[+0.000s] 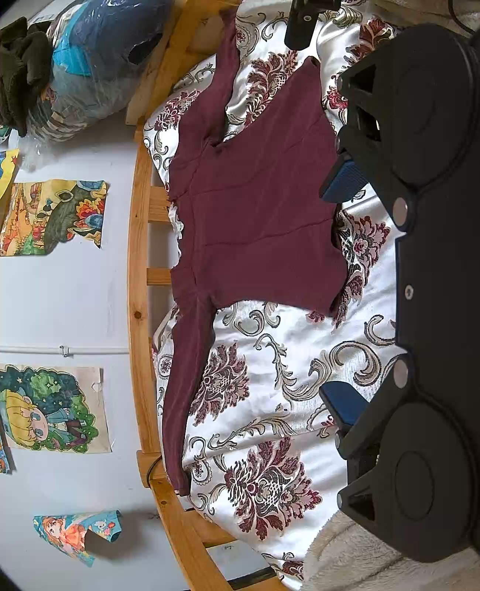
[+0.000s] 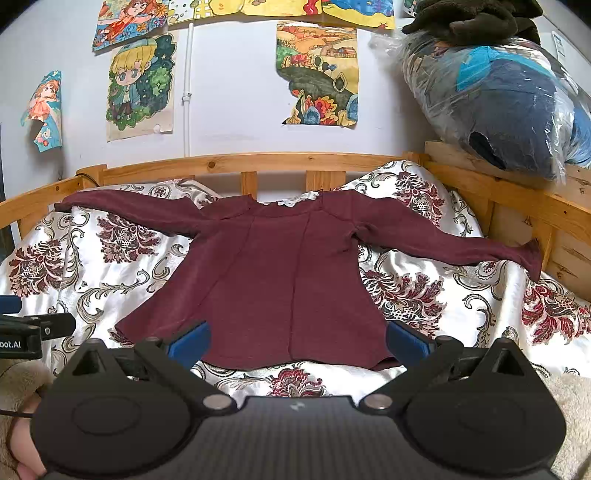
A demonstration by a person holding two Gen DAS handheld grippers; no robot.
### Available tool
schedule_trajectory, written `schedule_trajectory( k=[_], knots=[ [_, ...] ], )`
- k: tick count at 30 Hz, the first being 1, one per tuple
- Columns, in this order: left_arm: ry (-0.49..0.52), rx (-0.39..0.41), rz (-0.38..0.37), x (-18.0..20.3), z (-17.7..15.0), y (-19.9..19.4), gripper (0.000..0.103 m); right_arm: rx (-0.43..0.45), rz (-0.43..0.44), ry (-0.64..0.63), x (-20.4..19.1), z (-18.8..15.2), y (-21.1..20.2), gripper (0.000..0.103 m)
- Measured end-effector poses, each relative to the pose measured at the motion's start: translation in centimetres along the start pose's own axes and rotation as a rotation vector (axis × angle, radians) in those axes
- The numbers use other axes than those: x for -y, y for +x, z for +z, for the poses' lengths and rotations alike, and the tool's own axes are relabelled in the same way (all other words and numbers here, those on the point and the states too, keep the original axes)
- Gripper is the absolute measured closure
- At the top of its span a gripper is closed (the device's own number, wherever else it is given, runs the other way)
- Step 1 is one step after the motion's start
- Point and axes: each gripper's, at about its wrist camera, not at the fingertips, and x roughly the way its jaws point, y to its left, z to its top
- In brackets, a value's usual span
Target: Fold small clothes
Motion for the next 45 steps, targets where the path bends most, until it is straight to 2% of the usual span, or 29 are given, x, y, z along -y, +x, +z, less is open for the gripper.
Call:
schedule_trajectory(
  k=[23, 30, 33, 37, 41, 45],
  knots=[
    [0.003, -0.013, 0.002, -0.3, -0.5, 0.4, 0.001, 0.004, -0.002, 0.011, 0.2, 0.2, -0.2, 0.0],
    [0.027, -0.055, -0.001, 0.2, 0.0, 1.2, 0.001, -0.016, 0.013, 0.053, 0.9, 0.5, 0.2, 0.0],
    [0.058, -0.094, -0.025, 0.5, 0.7, 2.2, 0.001, -0.027, 0.042, 0.134, 2.4, 1.1, 0.7, 0.0],
    [0.09, -0.127, -0.083, 1.0, 2.7, 4.1, 0.001, -0.054, 0.062, 0.323, 6.6, 2.4, 2.6, 0.0],
    [0.068, -0.146, -0.127, 0.9, 6.0, 7.1, 0.001, -0.044, 0.004, 0.421, 11.3, 3.4, 5.0, 0.0],
    [0.036, -0.161, -0.137, 0.4, 9.1, 10.9, 0.001, -0.005, -0.099, 0.434, 16.1, 4.6, 7.6, 0.0]
  ],
)
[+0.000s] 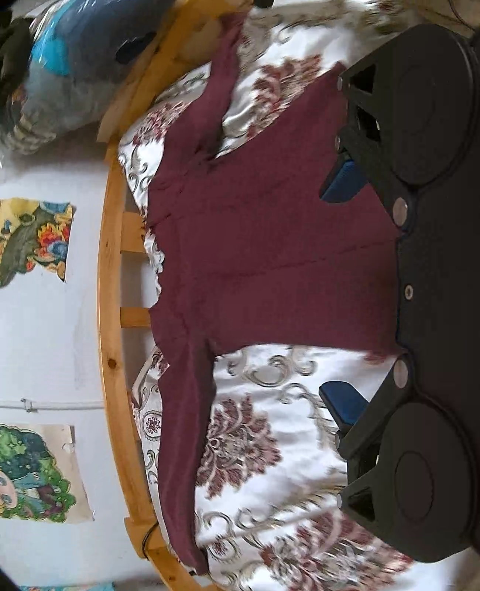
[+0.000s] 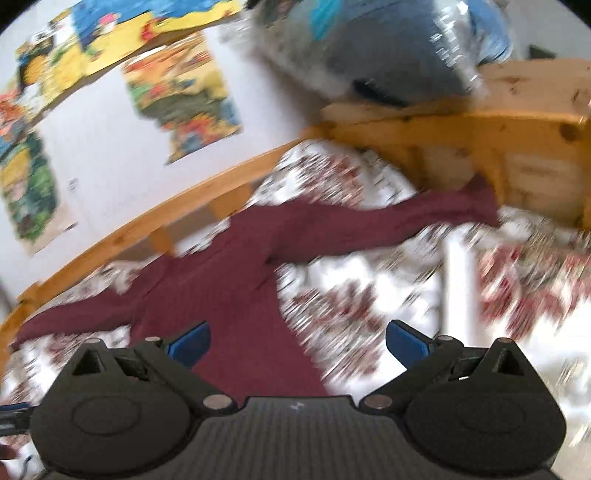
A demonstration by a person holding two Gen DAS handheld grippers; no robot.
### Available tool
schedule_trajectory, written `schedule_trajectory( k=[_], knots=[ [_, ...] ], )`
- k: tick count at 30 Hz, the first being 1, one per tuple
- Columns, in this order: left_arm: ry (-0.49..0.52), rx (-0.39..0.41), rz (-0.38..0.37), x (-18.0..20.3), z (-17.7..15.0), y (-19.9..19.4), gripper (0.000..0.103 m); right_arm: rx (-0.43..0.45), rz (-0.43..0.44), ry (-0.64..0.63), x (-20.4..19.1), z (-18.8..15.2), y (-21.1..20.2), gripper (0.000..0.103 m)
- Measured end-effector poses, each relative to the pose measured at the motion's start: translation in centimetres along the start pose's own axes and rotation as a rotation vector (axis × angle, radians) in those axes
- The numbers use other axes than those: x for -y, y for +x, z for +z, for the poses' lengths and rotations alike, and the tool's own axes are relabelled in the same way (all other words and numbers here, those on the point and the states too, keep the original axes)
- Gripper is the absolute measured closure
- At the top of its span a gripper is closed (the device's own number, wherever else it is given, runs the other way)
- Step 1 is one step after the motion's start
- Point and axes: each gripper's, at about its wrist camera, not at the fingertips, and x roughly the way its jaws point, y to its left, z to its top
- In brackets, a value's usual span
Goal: Fold small clothes
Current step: 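Move the right gripper to a maroon sleeve cuff and close on it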
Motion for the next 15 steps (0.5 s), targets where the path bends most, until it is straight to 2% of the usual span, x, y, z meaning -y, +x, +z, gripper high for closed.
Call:
schedule_trajectory(
  k=[4, 10, 15],
  knots=[
    [0.013, 0.012, 0.013, -0.5, 2.5, 3.6, 0.001, 0.082, -0.129, 0.043, 3.7, 3.1, 2.3, 0.0],
    [-0.002, 0.057, 0.004, -1.0, 3.3, 9.4, 0.001, 0.096, -0.257, 0.171, 10.8, 7.1, 7.2, 0.0],
    [-0.018, 0.045, -0.003, -1.3, 2.6, 12.8, 0.001, 0.097, -0.338, 0.237, 14.7, 8.4, 11.3, 0.003]
  ],
)
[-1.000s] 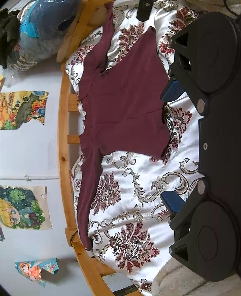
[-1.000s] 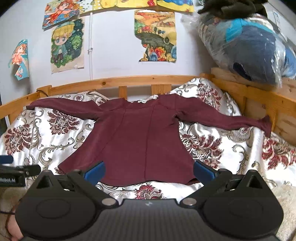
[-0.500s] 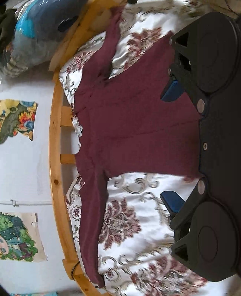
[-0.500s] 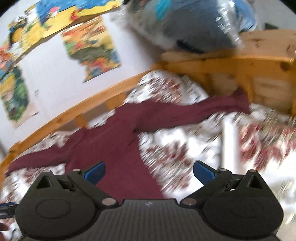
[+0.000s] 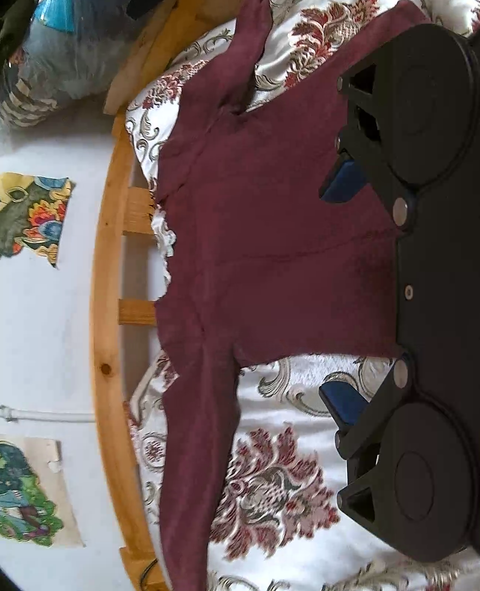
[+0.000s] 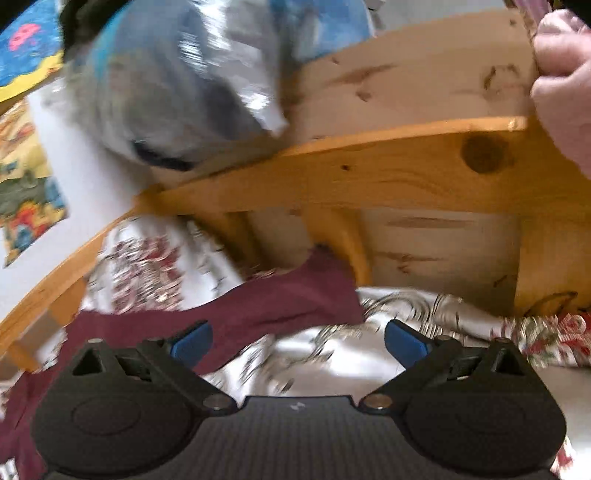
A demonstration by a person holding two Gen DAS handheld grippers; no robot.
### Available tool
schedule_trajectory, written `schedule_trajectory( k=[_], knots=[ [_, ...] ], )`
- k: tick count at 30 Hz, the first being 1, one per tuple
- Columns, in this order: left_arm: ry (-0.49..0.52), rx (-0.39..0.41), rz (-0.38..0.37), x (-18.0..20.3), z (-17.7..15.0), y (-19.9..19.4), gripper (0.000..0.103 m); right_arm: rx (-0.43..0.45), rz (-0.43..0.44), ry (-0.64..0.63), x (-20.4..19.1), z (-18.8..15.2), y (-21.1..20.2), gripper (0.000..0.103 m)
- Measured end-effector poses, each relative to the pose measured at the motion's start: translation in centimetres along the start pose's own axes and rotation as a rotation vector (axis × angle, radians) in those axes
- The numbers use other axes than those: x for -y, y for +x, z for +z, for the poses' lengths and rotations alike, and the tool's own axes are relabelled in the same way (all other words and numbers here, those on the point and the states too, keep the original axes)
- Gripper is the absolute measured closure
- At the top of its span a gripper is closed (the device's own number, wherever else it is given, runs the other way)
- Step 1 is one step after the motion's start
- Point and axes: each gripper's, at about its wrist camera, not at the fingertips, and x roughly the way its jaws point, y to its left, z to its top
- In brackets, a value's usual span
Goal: Fold small clothes
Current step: 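Move the right gripper to a maroon sleeve cuff and close on it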
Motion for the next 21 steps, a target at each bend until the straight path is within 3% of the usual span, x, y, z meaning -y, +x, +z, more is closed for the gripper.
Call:
schedule_trajectory(
  k=[3, 10, 11, 13, 14, 15, 17, 21],
  knots=[
    [0.02, -0.015, 0.003, -0.2, -0.8, 1.1, 0.001, -0.013, -0.047, 0.016, 0.5, 0.4, 3.1, 0.015],
    [0.019, -0.036, -0.005, -0.8, -1.8, 2.2, 0.001, -0.027, -0.16, 0.029, 0.9, 0.5, 7.6, 0.026],
    [0.022, -0.041, -0.007, -0.8, -1.9, 2.3, 0.001, -0.032, -0.165, 0.037, 1.0, 0.5, 8.0, 0.032],
    [0.017, -0.053, -0.014, -0.8, -1.9, 2.5, 0.001, -0.049, -0.184, 0.045, 1.0, 0.5, 8.7, 0.056],
    [0.008, -0.059, -0.019, -0.9, -2.0, 2.5, 0.001, -0.058, -0.195, 0.042, 1.0, 0.4, 8.9, 0.074],
    [0.0, -0.062, -0.024, -0.8, -2.0, 2.5, 0.001, -0.06, -0.195, 0.034, 0.7, 0.4, 8.9, 0.083],
    [-0.015, -0.06, -0.03, -1.0, -1.9, 2.3, 0.001, -0.035, -0.208, -0.014, -0.3, 0.2, 8.2, 0.096],
    [-0.024, -0.039, -0.011, -1.2, -1.5, 1.5, 0.001, 0.054, -0.201, -0.164, -4.4, 0.1, 5.5, 0.097]
  ],
)
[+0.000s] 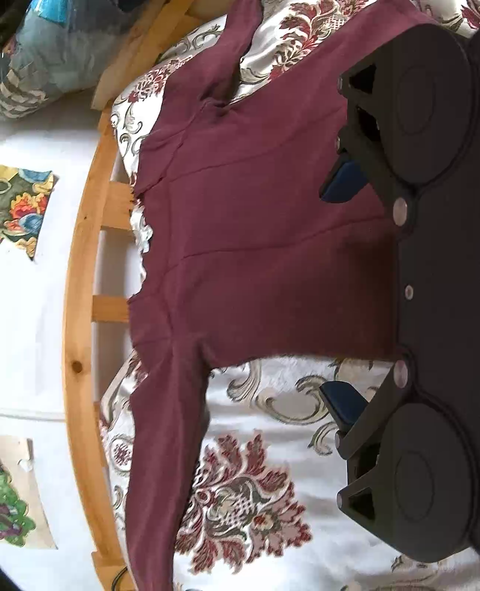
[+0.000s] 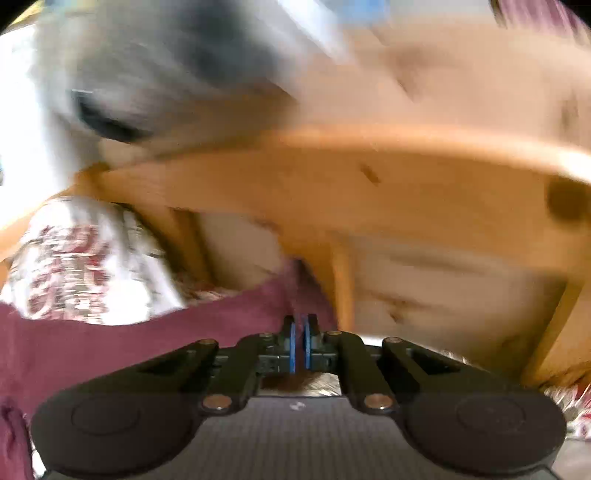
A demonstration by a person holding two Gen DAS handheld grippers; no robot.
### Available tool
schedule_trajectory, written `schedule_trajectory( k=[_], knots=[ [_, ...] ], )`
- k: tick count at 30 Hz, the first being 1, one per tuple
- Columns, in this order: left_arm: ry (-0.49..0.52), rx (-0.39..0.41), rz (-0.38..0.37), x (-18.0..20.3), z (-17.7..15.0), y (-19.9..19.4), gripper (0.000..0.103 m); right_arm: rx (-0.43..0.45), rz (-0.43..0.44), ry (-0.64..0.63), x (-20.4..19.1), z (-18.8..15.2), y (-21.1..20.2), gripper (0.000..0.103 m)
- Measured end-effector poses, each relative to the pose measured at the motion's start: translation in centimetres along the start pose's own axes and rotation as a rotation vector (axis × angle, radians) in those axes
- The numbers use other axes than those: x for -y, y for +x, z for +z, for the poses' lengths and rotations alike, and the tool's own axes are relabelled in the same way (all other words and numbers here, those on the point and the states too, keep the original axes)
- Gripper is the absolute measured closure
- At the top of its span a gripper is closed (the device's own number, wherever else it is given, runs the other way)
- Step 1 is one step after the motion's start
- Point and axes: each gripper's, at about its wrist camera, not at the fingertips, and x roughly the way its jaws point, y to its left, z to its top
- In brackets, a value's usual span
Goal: Fold small clothes
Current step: 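Move the right gripper to a maroon sleeve cuff and close on it, then carry the held sleeve across the shirt body with the right gripper and open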
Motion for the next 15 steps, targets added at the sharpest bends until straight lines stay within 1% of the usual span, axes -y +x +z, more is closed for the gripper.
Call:
schedule_trajectory(
  k=[2, 4, 7, 8, 11, 13, 15],
  knots=[
    [0.001, -0.004, 0.017, -0.1, 0.2, -0.2, 0.001, 0.065, 0.034, -0.089, -2.7, 0.4, -2.1, 0.097],
    [-0.02, -0.014, 0.018, -0.6, 0.4, -0.4, 0.001, 0.117, 0.08, -0.171, -5.5, 0.8, -3.9, 0.097],
    [-0.071, -0.024, 0.025, -1.6, 0.9, -0.6, 0.001, 0.208, 0.198, -0.299, -10.8, 1.9, -7.3, 0.097],
    [-0.089, -0.024, 0.029, -2.0, 1.0, -0.7, 0.001, 0.244, 0.264, -0.349, -12.9, 2.0, -8.8, 0.097],
    [-0.159, -0.032, 0.064, -3.3, 1.4, -1.1, 0.001, 0.311, 0.448, -0.51, -18.6, 1.7, -12.4, 0.097],
    [-0.219, -0.032, 0.076, -4.6, 1.5, -1.4, 0.001, 0.357, 0.572, -0.648, -22.6, 0.3, -14.9, 0.097],
    [-0.279, -0.05, 0.09, -5.8, 1.6, -1.4, 0.001, 0.386, 0.68, -0.772, -25.7, -1.7, -16.9, 0.097]
  ],
)
